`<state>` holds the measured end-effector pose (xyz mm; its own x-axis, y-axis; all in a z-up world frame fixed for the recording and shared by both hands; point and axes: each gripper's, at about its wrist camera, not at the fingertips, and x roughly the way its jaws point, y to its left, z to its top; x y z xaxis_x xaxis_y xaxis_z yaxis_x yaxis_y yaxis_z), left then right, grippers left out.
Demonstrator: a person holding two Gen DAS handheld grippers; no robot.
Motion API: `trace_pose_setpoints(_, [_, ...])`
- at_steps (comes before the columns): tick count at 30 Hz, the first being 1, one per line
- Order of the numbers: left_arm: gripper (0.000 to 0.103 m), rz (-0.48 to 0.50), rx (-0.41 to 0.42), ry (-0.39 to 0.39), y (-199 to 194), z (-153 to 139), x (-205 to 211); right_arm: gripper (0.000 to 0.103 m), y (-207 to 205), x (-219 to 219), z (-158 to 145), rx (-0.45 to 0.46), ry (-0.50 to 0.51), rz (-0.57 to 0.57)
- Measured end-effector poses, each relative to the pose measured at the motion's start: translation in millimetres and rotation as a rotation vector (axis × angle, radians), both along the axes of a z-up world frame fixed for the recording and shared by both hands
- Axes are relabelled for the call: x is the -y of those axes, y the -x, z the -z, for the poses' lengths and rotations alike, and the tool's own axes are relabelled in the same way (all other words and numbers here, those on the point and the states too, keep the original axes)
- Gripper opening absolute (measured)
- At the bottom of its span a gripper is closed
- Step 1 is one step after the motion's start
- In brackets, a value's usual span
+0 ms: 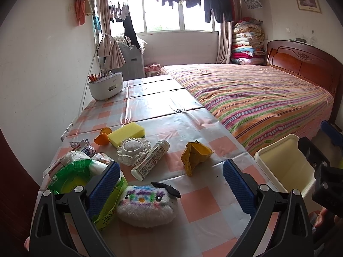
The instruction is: Collect trash
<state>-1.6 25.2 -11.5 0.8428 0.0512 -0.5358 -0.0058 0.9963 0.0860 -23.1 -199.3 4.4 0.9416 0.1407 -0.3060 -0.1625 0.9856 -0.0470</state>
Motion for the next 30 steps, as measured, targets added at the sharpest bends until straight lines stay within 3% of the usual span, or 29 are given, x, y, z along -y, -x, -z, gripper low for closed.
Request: trace_pose_setpoints(30, [0.094,-0.001,0.005,-0.011,0.3,0.9,0.5,0.097,0.5,0.8,2.4,0.003,-0.001,-0.020])
